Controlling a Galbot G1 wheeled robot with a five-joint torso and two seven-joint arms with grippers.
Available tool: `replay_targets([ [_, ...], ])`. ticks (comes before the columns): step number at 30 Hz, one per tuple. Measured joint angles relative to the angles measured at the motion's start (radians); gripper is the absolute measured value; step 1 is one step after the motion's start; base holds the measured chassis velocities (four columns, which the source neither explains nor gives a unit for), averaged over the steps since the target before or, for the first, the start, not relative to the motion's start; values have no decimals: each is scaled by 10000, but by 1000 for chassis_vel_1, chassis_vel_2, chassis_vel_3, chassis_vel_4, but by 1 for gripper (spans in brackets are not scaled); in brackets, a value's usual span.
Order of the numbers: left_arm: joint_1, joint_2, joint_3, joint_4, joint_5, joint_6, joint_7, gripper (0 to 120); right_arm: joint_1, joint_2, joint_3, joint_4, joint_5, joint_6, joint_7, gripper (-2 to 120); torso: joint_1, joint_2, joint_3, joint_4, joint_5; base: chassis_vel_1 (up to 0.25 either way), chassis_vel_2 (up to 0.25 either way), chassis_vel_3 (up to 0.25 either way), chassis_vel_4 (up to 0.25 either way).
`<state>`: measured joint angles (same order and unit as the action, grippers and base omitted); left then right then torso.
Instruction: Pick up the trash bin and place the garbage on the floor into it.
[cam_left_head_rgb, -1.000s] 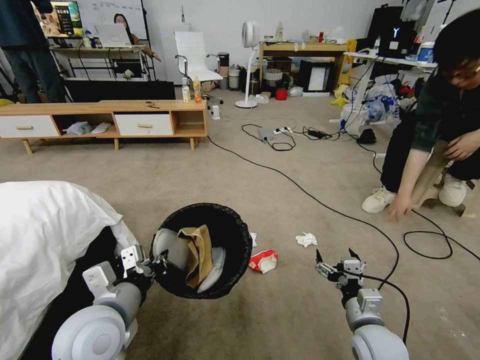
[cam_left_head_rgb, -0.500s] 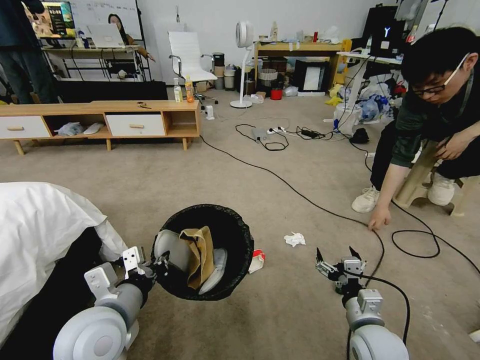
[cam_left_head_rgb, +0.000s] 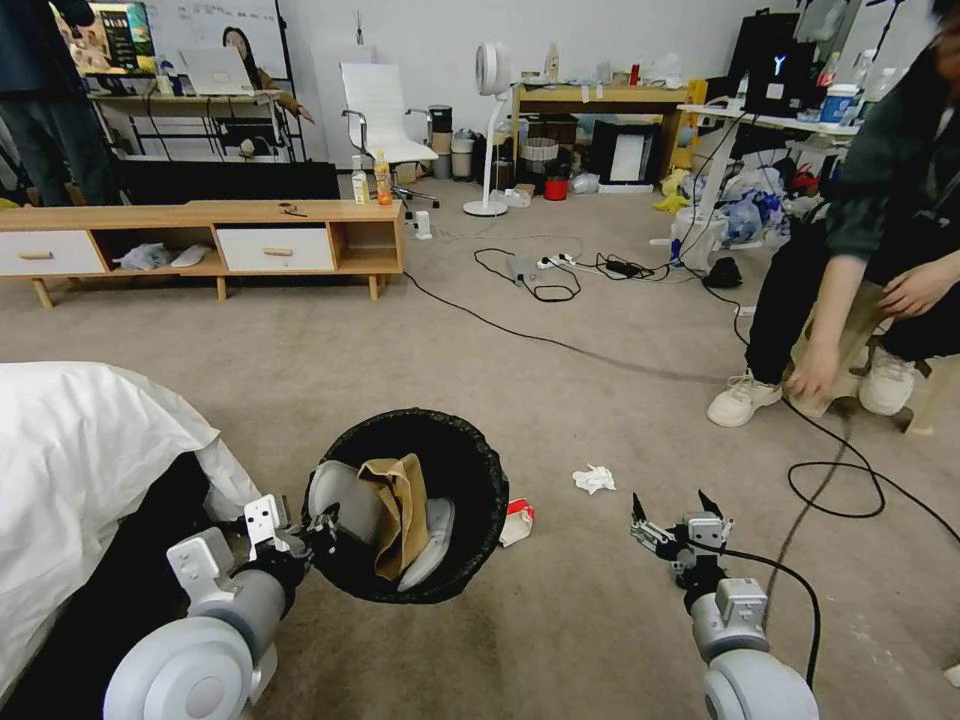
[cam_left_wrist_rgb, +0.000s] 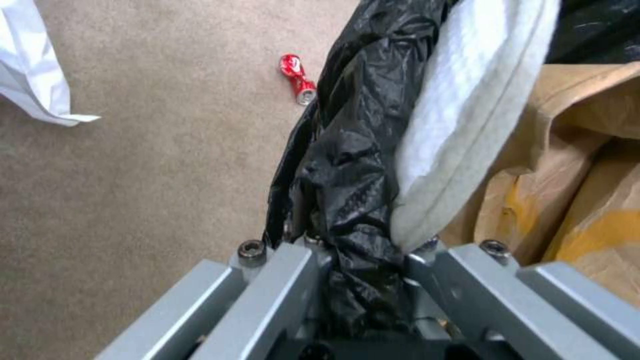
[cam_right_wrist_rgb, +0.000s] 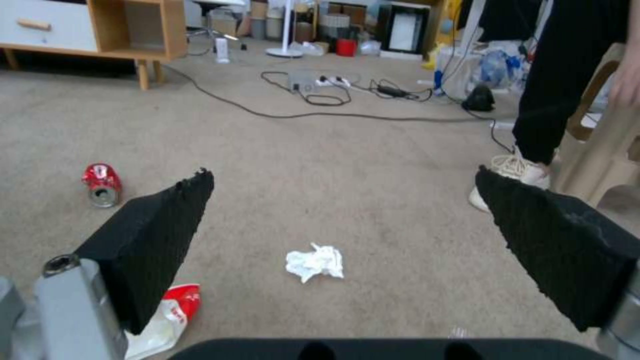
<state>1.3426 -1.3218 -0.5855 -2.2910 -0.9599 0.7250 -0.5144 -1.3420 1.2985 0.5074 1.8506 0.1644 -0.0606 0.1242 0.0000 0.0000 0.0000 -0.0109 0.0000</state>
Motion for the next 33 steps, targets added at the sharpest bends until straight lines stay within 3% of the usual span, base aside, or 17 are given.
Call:
replay_targets([
  [19, -6, 6, -46, 0, -8, -5, 0, 5, 24, 31, -10, 14, -12, -78, 11, 100, 0, 0, 0, 1, -1, 0, 0, 0, 0],
  [33, 1, -1, -49, 0, -30, -5, 6, 5, 29, 47, 7, -33, -58, 87, -5, 100, 0, 0, 0, -3, 1, -106, -100, 112, 90],
])
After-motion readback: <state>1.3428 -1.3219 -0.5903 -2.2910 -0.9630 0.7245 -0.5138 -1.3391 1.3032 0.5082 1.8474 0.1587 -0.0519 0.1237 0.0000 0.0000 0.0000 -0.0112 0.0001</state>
